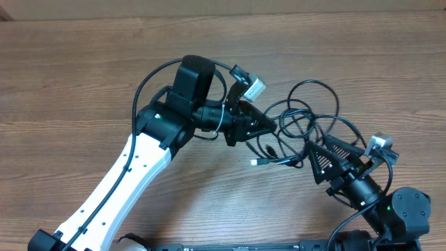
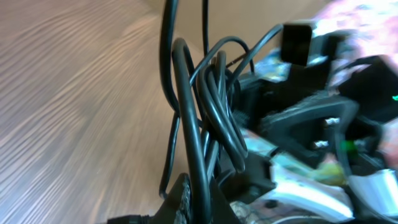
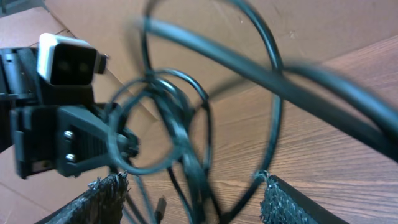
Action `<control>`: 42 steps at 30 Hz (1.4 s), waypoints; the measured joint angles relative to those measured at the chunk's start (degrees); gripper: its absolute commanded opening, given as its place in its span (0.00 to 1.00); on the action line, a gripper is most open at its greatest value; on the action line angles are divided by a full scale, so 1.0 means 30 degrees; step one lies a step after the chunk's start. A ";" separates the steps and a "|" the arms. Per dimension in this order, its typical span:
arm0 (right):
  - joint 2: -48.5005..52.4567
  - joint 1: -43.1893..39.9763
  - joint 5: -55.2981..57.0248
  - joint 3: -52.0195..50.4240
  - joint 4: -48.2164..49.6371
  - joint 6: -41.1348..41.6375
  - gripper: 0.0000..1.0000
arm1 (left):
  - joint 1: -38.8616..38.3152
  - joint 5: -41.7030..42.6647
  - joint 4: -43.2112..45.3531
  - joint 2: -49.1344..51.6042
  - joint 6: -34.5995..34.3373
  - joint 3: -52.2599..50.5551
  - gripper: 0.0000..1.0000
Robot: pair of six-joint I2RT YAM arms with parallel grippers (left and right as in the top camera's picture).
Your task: Untangle cables
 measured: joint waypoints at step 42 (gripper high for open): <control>0.0583 0.0401 -0.1545 -0.0182 -0.0685 0.0015 0.04 | -0.1457 -1.6451 -0.7912 -0.0313 -0.3235 0.0459 0.04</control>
